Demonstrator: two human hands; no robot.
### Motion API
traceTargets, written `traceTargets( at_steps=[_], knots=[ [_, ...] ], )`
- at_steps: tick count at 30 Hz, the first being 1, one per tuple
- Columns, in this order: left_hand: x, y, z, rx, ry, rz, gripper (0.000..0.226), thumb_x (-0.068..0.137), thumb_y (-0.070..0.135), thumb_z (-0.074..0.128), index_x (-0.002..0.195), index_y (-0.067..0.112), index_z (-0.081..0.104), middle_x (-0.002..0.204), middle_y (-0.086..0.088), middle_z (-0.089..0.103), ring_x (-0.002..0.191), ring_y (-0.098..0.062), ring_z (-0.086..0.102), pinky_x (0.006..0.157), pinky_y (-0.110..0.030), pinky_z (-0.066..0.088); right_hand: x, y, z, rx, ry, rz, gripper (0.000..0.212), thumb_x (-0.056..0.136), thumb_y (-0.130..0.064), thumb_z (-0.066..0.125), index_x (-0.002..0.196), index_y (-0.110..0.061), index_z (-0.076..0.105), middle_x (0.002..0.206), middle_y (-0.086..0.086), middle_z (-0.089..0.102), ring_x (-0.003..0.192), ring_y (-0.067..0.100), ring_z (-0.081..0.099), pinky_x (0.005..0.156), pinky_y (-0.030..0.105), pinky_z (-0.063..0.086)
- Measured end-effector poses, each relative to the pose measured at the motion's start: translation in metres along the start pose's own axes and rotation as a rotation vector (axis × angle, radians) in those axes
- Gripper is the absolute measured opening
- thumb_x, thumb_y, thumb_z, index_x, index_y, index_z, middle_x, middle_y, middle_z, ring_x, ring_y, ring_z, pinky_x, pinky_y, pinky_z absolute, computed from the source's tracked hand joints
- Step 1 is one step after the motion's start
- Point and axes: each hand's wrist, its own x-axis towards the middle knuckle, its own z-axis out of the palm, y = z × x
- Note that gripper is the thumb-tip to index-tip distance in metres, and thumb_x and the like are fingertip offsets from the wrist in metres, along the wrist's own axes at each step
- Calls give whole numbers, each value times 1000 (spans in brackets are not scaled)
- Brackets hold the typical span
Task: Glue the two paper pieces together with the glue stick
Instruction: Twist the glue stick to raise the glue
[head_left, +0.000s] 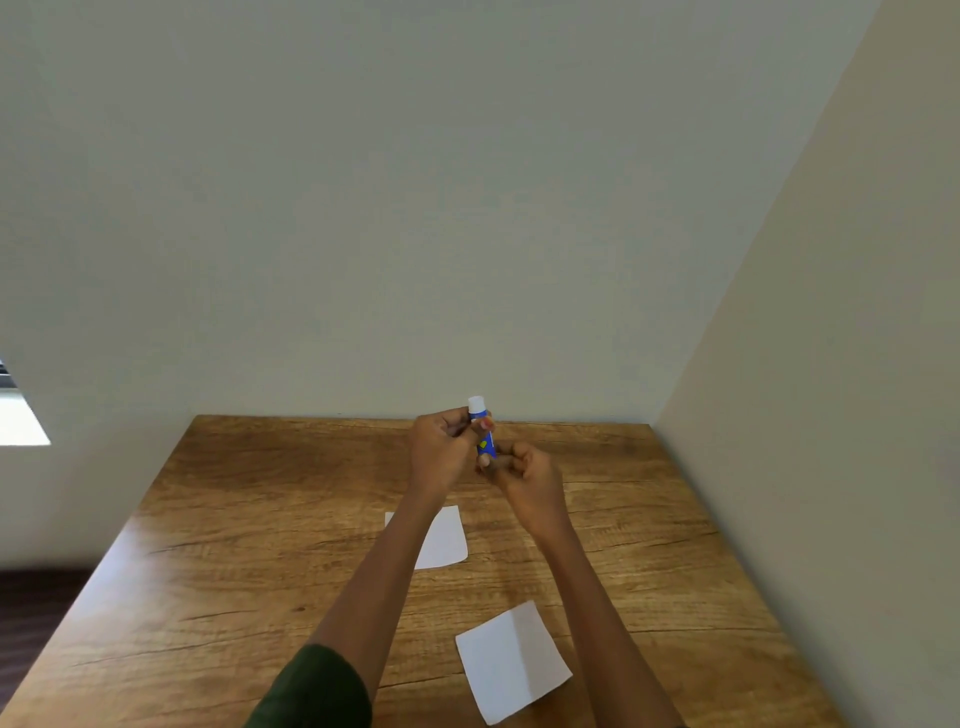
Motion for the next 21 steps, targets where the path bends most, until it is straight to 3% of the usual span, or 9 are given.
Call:
traceTargets(
  at_steps=[3, 6, 9, 12, 16, 21],
  knots=[
    [-1, 1, 2, 6, -3, -14, 11, 78, 20, 73, 88, 14, 75, 70, 7, 71, 52, -2, 62, 52, -14, 52, -1, 0, 4, -21, 88, 20, 38, 70, -25, 81, 100, -10, 63, 85, 4, 74, 79, 14, 70, 71, 28, 56],
    [-2, 1, 4, 7, -18, 6, 14, 78, 20, 72, 91, 14, 74, 70, 11, 69, 53, 3, 62, 52, -10, 50, 1, 0, 3, -24, 151, 19, 33, 70, -24, 82, 93, -8, 64, 78, 4, 73, 71, 13, 69, 65, 27, 53],
    [-1, 2, 3, 12, -28, -4, 14, 78, 20, 72, 90, 14, 74, 76, 5, 72, 65, 0, 67, 59, -11, 51, 2, 1, -2, 14, 67, 2, 20, 77, -18, 76, 91, -8, 67, 79, 8, 74, 75, 16, 72, 71, 30, 56],
    [-1, 2, 1, 2, -48, 3, 10, 78, 19, 72, 87, 15, 75, 79, 0, 73, 75, -8, 69, 68, -18, 54, 2, -2, -8, 71, -94, 7, 13, 87, -14, 65, 96, -5, 68, 83, 10, 74, 75, 12, 72, 72, 25, 57],
    [-3, 2, -1, -26, -42, 7, 6, 78, 17, 72, 79, 23, 74, 76, 3, 73, 69, -3, 69, 61, -12, 52, 1, -5, -8, 99, -147, 8, 6, 89, -14, 61, 94, -14, 66, 93, 16, 73, 81, 18, 71, 79, 30, 57],
    [-3, 4, 0, -22, -29, -28, 16, 79, 21, 72, 91, 12, 74, 73, 3, 73, 40, -7, 56, 51, -23, 54, -1, -2, -1, 58, 3, 37, 35, 70, -22, 81, 97, -13, 61, 84, 10, 75, 83, 24, 72, 80, 42, 57]
  ],
)
